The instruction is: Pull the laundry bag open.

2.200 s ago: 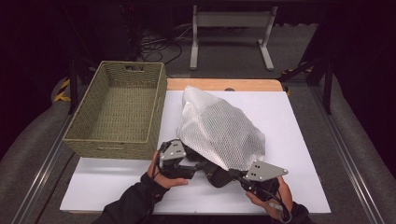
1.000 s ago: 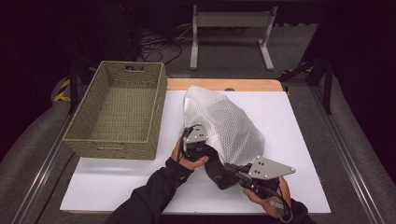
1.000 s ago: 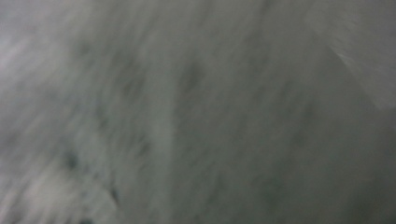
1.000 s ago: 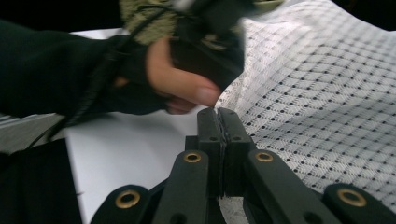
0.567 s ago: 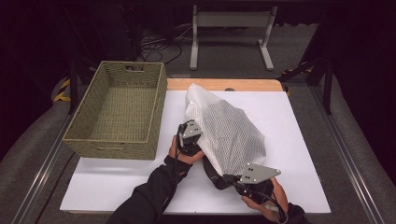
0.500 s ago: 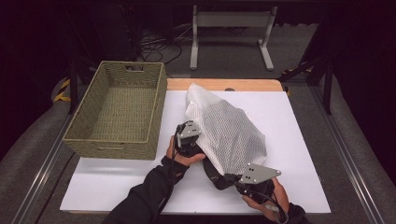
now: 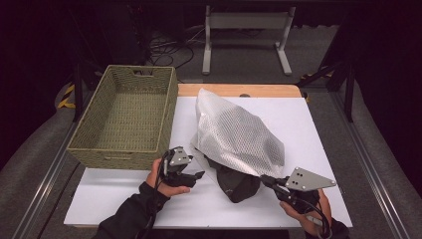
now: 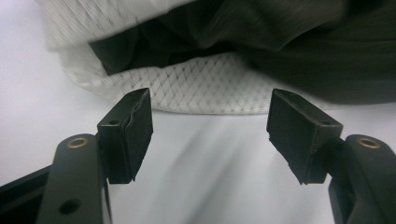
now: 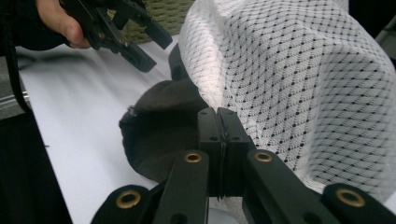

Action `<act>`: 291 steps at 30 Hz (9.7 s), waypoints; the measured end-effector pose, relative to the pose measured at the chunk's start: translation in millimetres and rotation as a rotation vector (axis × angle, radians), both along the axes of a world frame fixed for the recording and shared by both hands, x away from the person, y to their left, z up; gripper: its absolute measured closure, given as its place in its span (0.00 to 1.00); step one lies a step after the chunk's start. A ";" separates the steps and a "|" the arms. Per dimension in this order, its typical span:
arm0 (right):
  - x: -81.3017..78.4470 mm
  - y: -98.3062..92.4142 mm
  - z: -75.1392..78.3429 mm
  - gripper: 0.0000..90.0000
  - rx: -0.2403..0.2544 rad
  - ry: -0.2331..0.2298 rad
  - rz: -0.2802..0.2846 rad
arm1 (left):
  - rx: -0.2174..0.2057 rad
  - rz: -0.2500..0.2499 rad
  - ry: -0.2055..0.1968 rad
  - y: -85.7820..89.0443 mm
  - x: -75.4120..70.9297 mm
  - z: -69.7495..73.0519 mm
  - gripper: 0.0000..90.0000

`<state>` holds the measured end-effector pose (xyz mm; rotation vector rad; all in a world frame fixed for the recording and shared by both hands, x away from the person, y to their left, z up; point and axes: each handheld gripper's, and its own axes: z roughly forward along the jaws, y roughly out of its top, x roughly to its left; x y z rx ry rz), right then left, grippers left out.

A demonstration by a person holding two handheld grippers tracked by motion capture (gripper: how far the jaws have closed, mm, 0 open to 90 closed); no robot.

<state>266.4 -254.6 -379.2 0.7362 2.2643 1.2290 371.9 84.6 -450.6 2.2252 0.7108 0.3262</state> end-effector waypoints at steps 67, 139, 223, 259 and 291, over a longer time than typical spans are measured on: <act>-4.0 46.3 -11.8 0.99 -0.003 0.022 0.118 | 0.008 -0.272 -0.149 -114.7 -37.9 3.5 0.52; 11.1 25.5 -33.5 0.99 -0.041 0.087 0.025 | 0.077 -0.251 -0.145 -90.1 2.9 -2.7 0.62; 12.7 18.7 -20.7 0.99 0.007 0.055 0.062 | -0.055 0.005 0.043 42.4 -45.9 8.1 0.98; 6.3 37.2 -14.2 0.99 0.032 -0.002 0.060 | -0.045 0.059 -0.012 85.3 -69.5 11.9 0.97; 14.8 70.3 9.6 0.99 0.108 -0.026 0.086 | 0.052 -0.184 -0.168 -63.0 -25.0 2.5 0.57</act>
